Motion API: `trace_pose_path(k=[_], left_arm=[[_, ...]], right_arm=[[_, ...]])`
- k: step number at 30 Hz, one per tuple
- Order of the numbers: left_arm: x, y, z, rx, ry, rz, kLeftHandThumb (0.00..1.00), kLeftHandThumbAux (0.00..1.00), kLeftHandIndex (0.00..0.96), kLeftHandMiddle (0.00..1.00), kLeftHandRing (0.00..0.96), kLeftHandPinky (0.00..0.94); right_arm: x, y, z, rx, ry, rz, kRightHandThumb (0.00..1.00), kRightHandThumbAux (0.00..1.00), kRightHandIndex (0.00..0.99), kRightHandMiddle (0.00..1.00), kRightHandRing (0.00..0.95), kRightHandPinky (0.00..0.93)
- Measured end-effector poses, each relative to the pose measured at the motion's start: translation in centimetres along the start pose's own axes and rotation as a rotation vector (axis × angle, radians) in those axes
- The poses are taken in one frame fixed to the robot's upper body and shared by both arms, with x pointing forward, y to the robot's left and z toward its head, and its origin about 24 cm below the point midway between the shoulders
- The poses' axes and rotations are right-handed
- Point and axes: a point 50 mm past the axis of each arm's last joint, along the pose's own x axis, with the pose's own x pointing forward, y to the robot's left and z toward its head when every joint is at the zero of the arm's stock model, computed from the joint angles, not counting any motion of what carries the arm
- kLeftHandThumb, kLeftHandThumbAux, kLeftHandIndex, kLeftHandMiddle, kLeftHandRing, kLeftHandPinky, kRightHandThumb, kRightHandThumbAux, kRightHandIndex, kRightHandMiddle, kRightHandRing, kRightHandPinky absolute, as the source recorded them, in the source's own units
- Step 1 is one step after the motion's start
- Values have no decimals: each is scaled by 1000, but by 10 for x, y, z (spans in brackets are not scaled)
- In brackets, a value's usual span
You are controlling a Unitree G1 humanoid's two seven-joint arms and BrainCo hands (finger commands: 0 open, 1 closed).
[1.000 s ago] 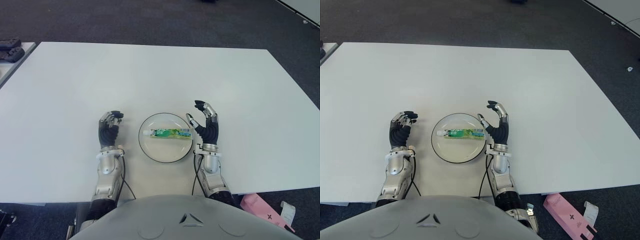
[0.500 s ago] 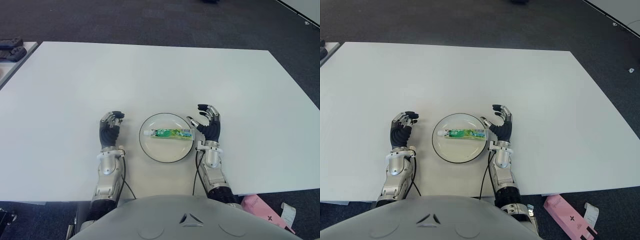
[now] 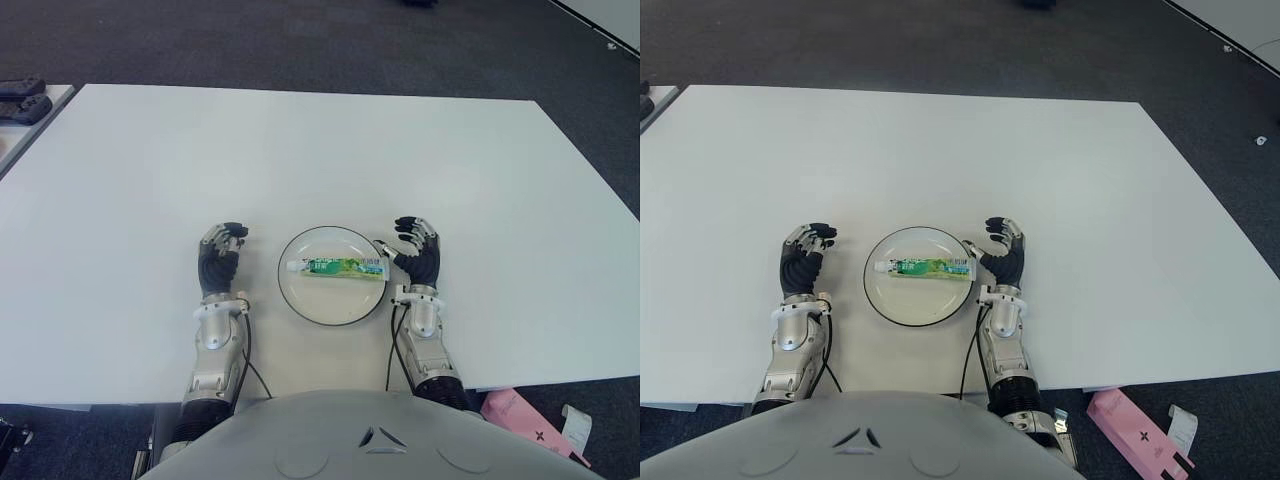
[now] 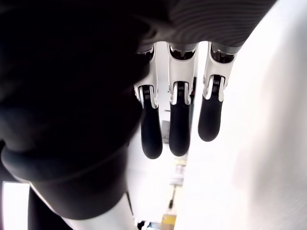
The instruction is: Put the toothpaste on the table into the plate.
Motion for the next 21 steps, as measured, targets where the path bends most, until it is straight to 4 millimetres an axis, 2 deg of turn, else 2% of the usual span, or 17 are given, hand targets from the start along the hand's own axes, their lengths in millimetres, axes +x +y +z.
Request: trace_pose_path(k=[21], left_arm=[[0,0,-1,-1,-1,-10,710,723,420,446,394,360]], right_arm=[[10,-12,-7,-24,44,-23,100,998,409,445,468,503]])
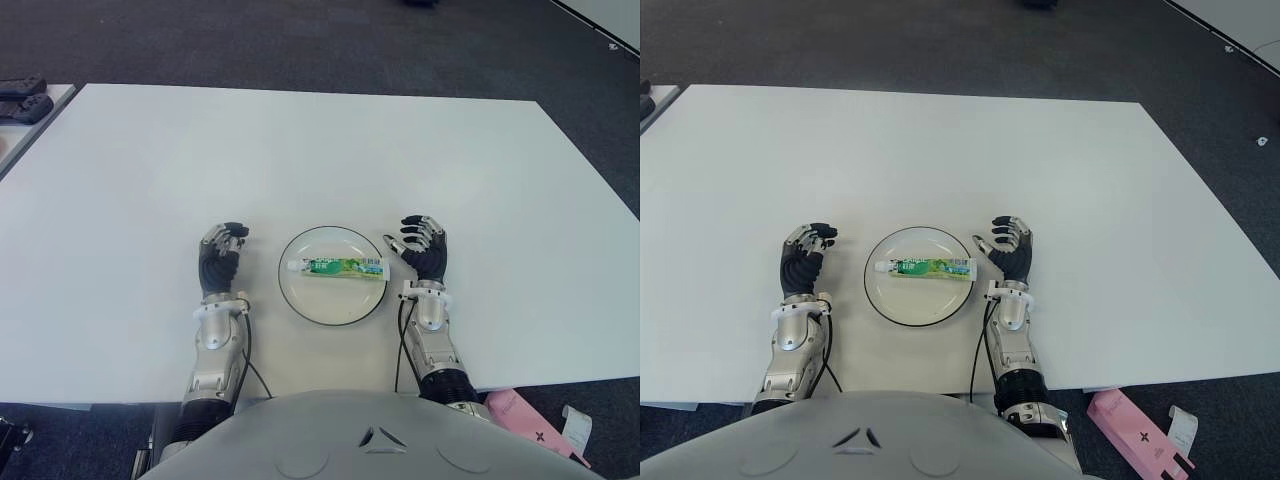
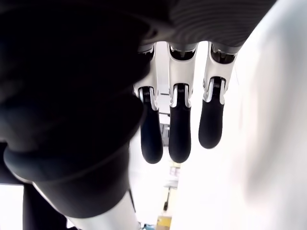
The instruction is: Put the toothpaste on the table into the plate.
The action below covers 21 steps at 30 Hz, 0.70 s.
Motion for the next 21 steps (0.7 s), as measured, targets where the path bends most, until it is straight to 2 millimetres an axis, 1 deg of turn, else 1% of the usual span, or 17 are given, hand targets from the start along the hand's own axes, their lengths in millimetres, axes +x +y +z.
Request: trace_pose_path(k=[5,10,16,21], left_arm=[[0,0,0,-1,-2,0,710,723,421,445,394,359],[0,0,0,0,-3,0,709,724,421,442,388,349],[1,0,0,0,-3,0,711,723,421,442,385,346],[1,0,1,0,-5,1,714,723,421,436,385,353]], right_arm=[[2,-5,-2,-5,-4,-10,104,998,430,448,487,523],[7,-11,-2,-17,-22,-3,60,998,451,457,496,514],[10,-18,-3,-36,-26,14,26,998,442,456,488,500],[10,-21,-5,-50,-17,38,31,998,431,454,483,500]])
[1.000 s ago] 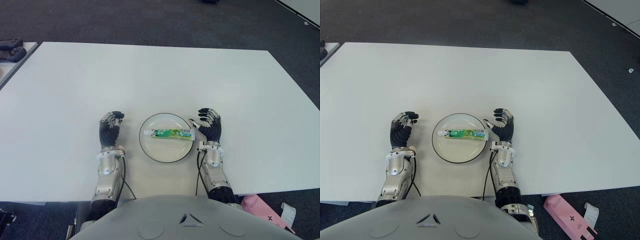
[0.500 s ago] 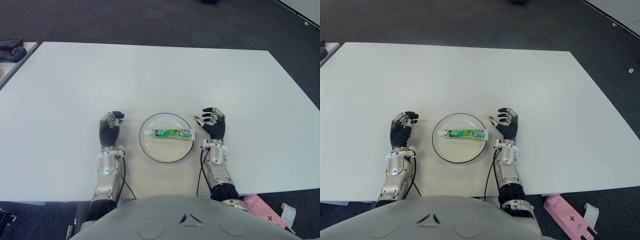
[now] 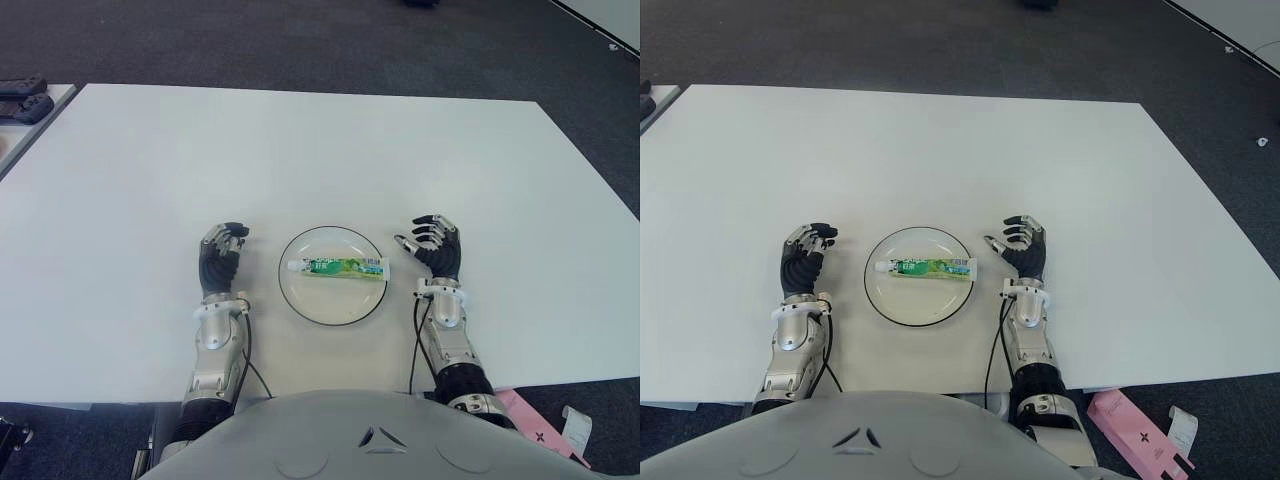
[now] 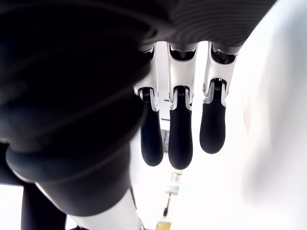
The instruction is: Put the toothpaste on the table into the plate.
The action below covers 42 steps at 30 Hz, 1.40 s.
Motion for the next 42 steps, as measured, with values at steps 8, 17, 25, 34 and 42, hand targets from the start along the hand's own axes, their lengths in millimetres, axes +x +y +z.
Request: trace_pose_path(k=[8,17,25,34,42], left_arm=[[0,0,1,14,-3,10,713,723,420,429,386,369],[0,0,0,27,2,16,710,724,419,434,390,362],[-1,1,0,29,8,18,710,724,419,435,394,375],[-1,1,0,28,8,20,707,724,419,439,397,370],[-2,1,1,27,8,20,709,724,420,449,402,357]], right_arm=[[-1,-3,-1,-16,24,11,138,998,434,471,495,508],[-3,-6,-2,-31,62,6,653,757,423,478,506,515],[-6,-5,-1,-35,64,32,698,735,423,483,507,512],[-9,-3,1,-46,30,113,698,735,425,497,520,520],[-11,-1,4,-45,5,170,695,737,425,481,508,498]])
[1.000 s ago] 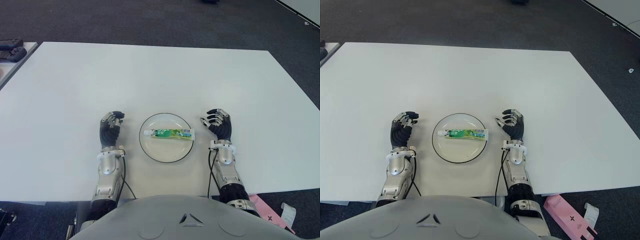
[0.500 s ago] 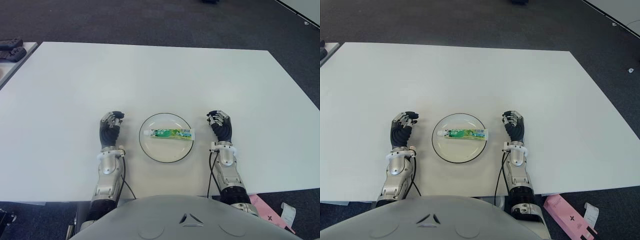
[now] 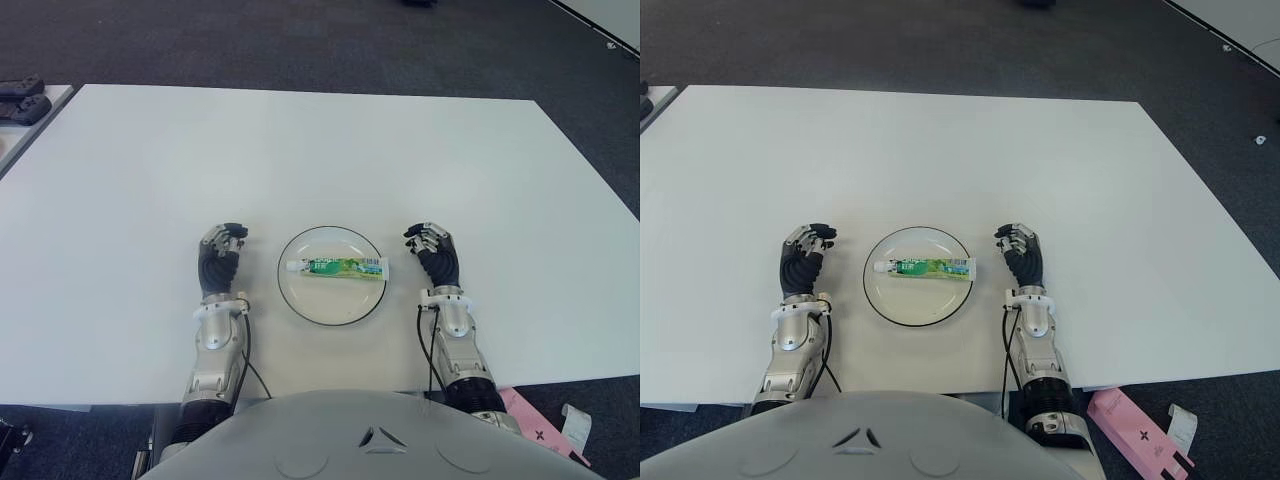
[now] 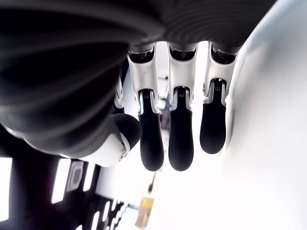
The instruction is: Put the toothpaste on the table into the plate.
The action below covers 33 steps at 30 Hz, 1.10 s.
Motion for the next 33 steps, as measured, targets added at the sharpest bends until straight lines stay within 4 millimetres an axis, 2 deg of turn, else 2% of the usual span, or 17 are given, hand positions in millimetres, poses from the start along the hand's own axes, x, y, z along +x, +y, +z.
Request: trace_pose_path(k=[13,33], left_arm=[[0,0,0,-2,5,1,707,725,420,454,412,376],[-1,1,1,-7,4,-4,711,724,420,439,392,352]], right_arm=[[-6,1,2,-28,19,42,699,735,426,487,503,496],[-8,1,3,-30,28,61,701,734,426,494,500,479]])
